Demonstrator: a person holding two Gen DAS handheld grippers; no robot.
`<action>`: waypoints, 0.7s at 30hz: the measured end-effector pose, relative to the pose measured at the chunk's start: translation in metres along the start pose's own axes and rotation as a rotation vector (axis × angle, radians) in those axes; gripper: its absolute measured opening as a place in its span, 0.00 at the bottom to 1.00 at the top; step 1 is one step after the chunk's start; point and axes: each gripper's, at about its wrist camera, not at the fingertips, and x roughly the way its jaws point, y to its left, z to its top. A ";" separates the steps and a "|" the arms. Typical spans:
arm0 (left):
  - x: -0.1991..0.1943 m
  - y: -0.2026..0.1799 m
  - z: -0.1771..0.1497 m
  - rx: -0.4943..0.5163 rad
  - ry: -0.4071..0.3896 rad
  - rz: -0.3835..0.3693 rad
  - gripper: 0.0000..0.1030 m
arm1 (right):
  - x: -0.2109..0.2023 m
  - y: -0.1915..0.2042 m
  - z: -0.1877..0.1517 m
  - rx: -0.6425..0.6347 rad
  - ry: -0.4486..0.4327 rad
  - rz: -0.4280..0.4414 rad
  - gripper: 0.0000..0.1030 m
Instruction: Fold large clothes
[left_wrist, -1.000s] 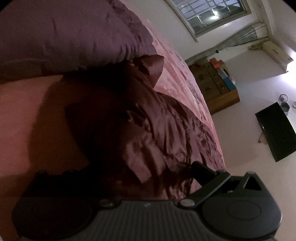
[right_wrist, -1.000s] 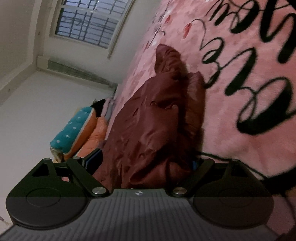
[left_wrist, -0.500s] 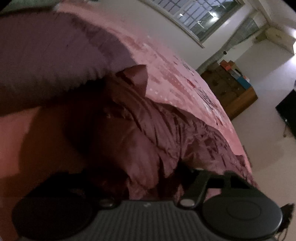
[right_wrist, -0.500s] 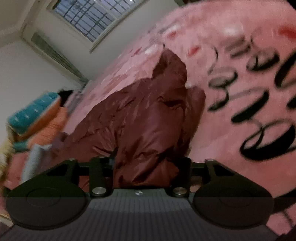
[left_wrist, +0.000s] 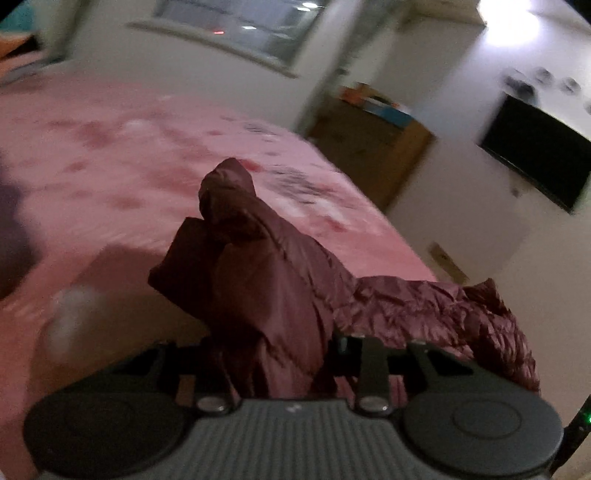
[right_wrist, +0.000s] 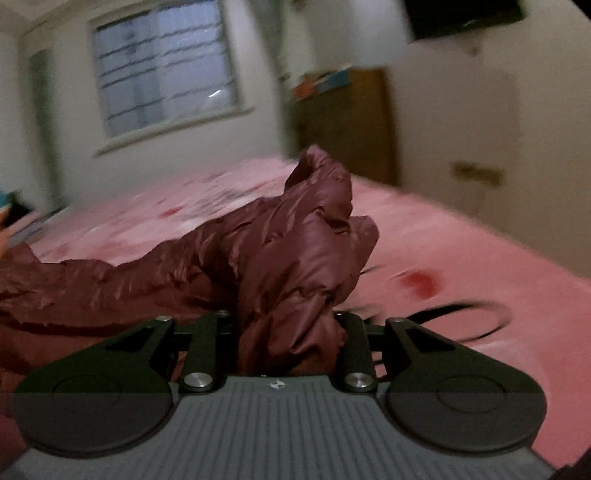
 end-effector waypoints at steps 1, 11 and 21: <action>0.012 -0.016 0.004 0.028 0.001 -0.022 0.31 | -0.002 -0.013 0.002 0.006 -0.012 -0.038 0.30; 0.137 -0.143 0.004 0.229 0.032 -0.230 0.31 | -0.026 -0.154 0.018 0.218 -0.133 -0.409 0.30; 0.205 -0.146 -0.023 0.243 0.065 -0.121 0.57 | -0.026 -0.187 0.017 0.238 -0.081 -0.490 0.38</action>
